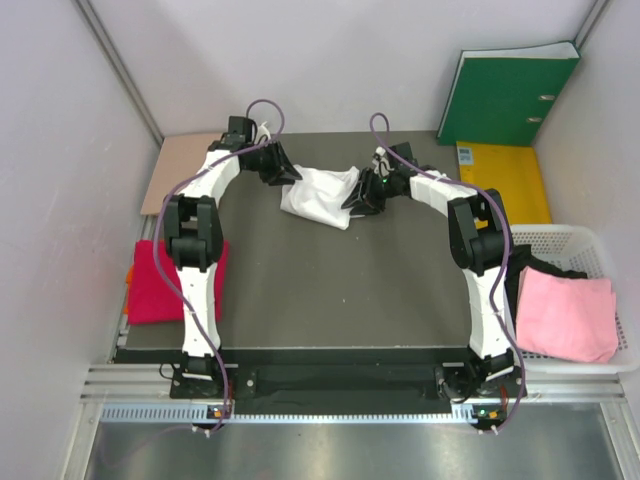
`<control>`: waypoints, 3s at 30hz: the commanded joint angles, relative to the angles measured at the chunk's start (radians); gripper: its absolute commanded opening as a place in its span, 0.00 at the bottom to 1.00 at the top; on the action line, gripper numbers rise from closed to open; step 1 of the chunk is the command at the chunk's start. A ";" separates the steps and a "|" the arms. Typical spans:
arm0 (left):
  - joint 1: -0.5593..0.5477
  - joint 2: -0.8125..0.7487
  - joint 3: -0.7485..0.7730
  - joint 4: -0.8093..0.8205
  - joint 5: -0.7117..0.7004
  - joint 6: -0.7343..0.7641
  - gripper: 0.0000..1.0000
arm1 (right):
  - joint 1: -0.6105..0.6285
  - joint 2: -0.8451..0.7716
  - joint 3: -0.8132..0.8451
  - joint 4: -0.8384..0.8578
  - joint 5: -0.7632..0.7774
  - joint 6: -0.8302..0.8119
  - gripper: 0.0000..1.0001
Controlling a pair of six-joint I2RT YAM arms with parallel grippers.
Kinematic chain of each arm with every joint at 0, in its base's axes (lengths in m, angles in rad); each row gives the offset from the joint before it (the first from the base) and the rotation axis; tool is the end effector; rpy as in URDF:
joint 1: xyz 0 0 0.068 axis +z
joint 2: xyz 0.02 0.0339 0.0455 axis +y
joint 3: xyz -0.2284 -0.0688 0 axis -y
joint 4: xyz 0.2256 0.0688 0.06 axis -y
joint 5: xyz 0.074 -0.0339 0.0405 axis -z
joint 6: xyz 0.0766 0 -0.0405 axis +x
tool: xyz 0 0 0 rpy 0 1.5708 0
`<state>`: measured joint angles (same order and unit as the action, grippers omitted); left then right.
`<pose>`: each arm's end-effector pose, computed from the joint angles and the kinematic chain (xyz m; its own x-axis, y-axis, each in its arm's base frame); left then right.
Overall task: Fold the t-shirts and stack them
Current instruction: Smooth out wrinkles on the folded tshirt
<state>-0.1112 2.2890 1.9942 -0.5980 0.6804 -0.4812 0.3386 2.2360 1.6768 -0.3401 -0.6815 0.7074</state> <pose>0.4790 -0.1020 0.1733 -0.9076 -0.2607 -0.3292 0.0658 0.6860 -0.7246 0.4245 0.2007 0.1199 -0.9691 0.1938 -0.1524 0.0028 0.6268 0.7792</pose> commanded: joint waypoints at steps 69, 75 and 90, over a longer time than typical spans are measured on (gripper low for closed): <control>0.004 0.021 -0.074 0.175 0.100 -0.053 0.97 | 0.022 -0.076 -0.019 0.003 0.326 -0.097 0.25; 0.004 0.049 -0.012 0.167 0.051 -0.043 0.99 | 0.002 -0.061 0.003 0.024 0.312 -0.079 0.29; 0.004 0.076 0.026 0.253 0.071 -0.100 0.62 | -0.024 -0.050 0.055 0.038 0.292 -0.065 0.42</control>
<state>-0.1108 2.3760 1.9789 -0.4107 0.7216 -0.5591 0.3210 2.1971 1.6665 -0.3370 -0.3717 0.6399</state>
